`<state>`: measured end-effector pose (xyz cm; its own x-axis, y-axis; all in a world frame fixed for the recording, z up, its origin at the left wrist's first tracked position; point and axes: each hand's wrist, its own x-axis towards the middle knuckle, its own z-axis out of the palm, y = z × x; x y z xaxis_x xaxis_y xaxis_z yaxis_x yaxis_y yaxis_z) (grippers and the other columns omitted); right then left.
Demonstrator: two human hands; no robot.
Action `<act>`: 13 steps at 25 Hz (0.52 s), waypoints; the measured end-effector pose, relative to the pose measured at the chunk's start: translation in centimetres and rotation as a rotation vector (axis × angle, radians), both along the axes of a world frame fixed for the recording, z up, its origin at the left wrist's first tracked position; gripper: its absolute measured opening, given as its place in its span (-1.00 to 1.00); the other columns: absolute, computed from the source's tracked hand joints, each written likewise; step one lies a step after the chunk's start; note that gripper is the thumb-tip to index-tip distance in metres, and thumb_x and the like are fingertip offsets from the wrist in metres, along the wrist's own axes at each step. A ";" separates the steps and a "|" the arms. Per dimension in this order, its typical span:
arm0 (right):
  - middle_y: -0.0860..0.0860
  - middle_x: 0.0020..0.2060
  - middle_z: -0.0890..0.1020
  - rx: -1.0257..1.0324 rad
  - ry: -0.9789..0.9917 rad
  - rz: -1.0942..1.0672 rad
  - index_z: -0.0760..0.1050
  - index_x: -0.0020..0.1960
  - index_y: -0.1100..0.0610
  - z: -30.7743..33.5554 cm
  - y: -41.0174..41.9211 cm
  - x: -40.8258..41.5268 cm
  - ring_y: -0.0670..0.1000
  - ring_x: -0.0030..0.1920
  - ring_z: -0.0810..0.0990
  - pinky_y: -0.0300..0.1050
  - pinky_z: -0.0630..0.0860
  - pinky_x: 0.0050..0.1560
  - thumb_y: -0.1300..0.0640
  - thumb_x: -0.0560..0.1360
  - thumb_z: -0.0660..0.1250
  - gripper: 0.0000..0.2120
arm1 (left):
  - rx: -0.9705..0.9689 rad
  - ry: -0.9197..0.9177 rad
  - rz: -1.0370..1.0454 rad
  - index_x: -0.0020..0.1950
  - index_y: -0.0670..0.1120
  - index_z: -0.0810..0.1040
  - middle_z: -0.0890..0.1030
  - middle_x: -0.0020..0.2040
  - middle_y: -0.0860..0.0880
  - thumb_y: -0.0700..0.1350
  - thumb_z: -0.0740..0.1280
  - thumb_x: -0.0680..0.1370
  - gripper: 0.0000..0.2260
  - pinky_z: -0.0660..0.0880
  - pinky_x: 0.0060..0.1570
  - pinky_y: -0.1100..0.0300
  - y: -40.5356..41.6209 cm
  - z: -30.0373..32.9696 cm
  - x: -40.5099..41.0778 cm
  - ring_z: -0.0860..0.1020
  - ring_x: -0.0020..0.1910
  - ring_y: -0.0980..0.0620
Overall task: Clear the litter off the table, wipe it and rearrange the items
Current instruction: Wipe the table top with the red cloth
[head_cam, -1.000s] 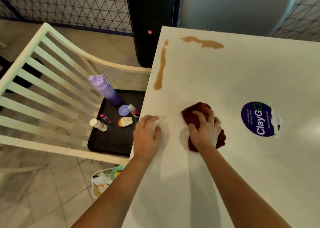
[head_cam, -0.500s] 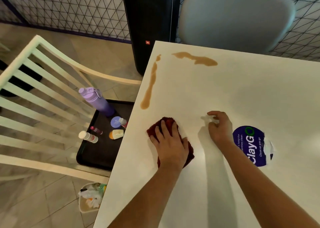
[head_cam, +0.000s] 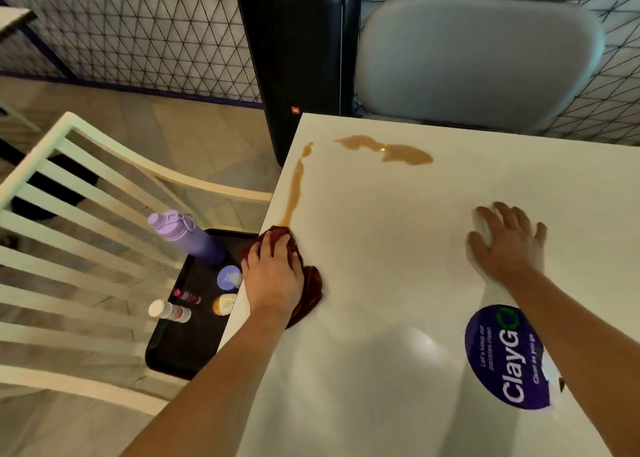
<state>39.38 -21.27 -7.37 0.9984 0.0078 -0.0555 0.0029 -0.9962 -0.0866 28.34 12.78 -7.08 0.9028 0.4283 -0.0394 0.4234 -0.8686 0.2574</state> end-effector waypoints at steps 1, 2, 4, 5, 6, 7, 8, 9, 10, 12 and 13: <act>0.05 0.42 0.30 0.002 -0.007 -0.030 0.29 0.38 -0.01 -0.3 -0.5 0.3 0.15 0.43 0.19 0.29 0.04 0.38 -0.20 0.40 -0.06 -0.39 | -0.002 -0.014 -0.004 0.40 0.02 0.32 0.33 0.44 -0.05 -0.02 0.09 0.59 -0.63 0.12 0.42 -0.03 0.1 0.0 1.4 0.24 0.41 -0.15; 0.05 0.41 0.30 0.014 -0.025 -0.046 0.29 0.38 0.00 -0.5 -0.7 0.3 0.16 0.42 0.19 0.30 0.01 0.37 -0.21 0.40 -0.09 -0.38 | 0.001 -0.023 -0.009 0.39 0.02 0.34 0.35 0.43 -0.06 -0.02 0.10 0.58 -0.64 0.15 0.41 -0.03 0.2 -0.1 2.8 0.25 0.40 -0.15; 0.06 0.39 0.34 0.058 -0.064 -0.051 0.33 0.36 0.01 -1.0 -0.7 0.2 0.16 0.41 0.22 0.28 0.01 0.38 -0.21 0.40 -0.11 -0.37 | 0.018 -0.029 -0.038 0.34 0.03 0.37 0.41 0.38 -0.06 -0.02 0.10 0.56 -0.65 0.18 0.40 -0.04 0.5 -0.6 5.7 0.30 0.36 -0.15; 0.06 0.38 0.36 0.079 -0.072 -0.052 0.35 0.35 0.02 -1.2 -0.6 0.2 0.16 0.40 0.24 0.26 0.03 0.38 -0.20 0.40 -0.10 -0.38 | 0.021 -0.027 -0.052 0.32 0.03 0.38 0.43 0.36 -0.07 -0.01 0.10 0.55 -0.65 0.20 0.39 -0.05 0.7 -0.9 7.4 0.33 0.34 -0.14; 0.05 0.37 0.38 0.098 -0.072 -0.056 0.37 0.34 0.02 -1.3 -0.5 0.3 0.15 0.39 0.25 0.25 0.04 0.39 -0.19 0.40 -0.10 -0.38 | 0.016 -0.029 -0.061 0.30 0.02 0.39 0.45 0.34 -0.08 -0.01 0.10 0.53 -0.65 0.22 0.38 -0.05 0.9 -1.1 9.2 0.35 0.33 -0.15; 0.04 0.36 0.39 0.114 -0.075 -0.057 0.38 0.34 0.03 -1.5 -0.6 0.5 0.14 0.39 0.27 0.23 0.06 0.39 -0.19 0.40 -0.09 -0.38 | 0.008 -0.037 -0.065 0.29 0.01 0.39 0.46 0.32 -0.09 -0.01 0.11 0.53 -0.66 0.23 0.36 -0.05 1.0 -1.1 10.9 0.36 0.31 -0.16; 0.04 0.35 0.41 0.127 -0.081 -0.057 0.39 0.33 0.04 -1.6 -0.6 0.7 0.14 0.38 0.29 0.22 0.09 0.39 -0.18 0.40 -0.07 -0.39 | -0.003 -0.052 -0.062 0.29 -0.01 0.39 0.47 0.31 -0.10 -0.02 0.14 0.52 -0.66 0.24 0.35 -0.05 1.0 -0.9 12.7 0.37 0.29 -0.17; 0.04 0.34 0.43 0.135 -0.093 -0.058 0.40 0.32 0.04 -1.8 -0.7 0.9 0.15 0.37 0.31 0.22 0.12 0.38 -0.17 0.40 -0.06 -0.40 | -0.011 -0.072 -0.054 0.30 -0.03 0.37 0.47 0.29 -0.12 -0.03 0.17 0.51 -0.65 0.26 0.33 -0.05 0.8 -0.6 14.5 0.38 0.26 -0.19; 0.04 0.33 0.44 0.139 -0.104 -0.057 0.41 0.31 0.05 -1.9 -0.7 1.0 0.15 0.35 0.32 0.22 0.15 0.37 -0.16 0.40 -0.04 -0.41 | -0.022 -0.097 -0.034 0.30 -0.06 0.34 0.47 0.27 -0.15 -0.04 0.21 0.50 -0.63 0.29 0.29 -0.04 0.8 -0.3 16.1 0.39 0.22 -0.20; 0.04 0.31 0.46 0.145 -0.115 -0.055 0.42 0.30 0.05 -1.9 -0.4 1.1 0.14 0.34 0.35 0.21 0.18 0.36 -0.15 0.40 -0.04 -0.42 | -0.085 -0.134 0.051 0.30 -0.12 0.30 0.44 0.23 -0.20 -0.05 0.27 0.48 -0.57 0.33 0.21 -0.03 0.8 0.6 19.4 0.40 0.18 -0.21; 0.03 0.30 0.46 0.152 -0.118 -0.057 0.43 0.29 0.05 -1.9 -0.4 1.2 0.14 0.34 0.36 0.20 0.18 0.35 -0.15 0.40 -0.04 -0.42 | -0.122 -0.140 0.095 0.29 -0.13 0.29 0.44 0.23 -0.21 -0.05 0.28 0.47 -0.57 0.33 0.20 -0.02 0.8 0.9 21.2 0.40 0.19 -0.21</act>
<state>40.57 -21.64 -9.22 0.9970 -0.0495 0.0596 -0.0340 -0.9706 -0.2383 49.51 13.61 -6.19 0.8589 0.5114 0.0270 0.4545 -0.7854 0.4201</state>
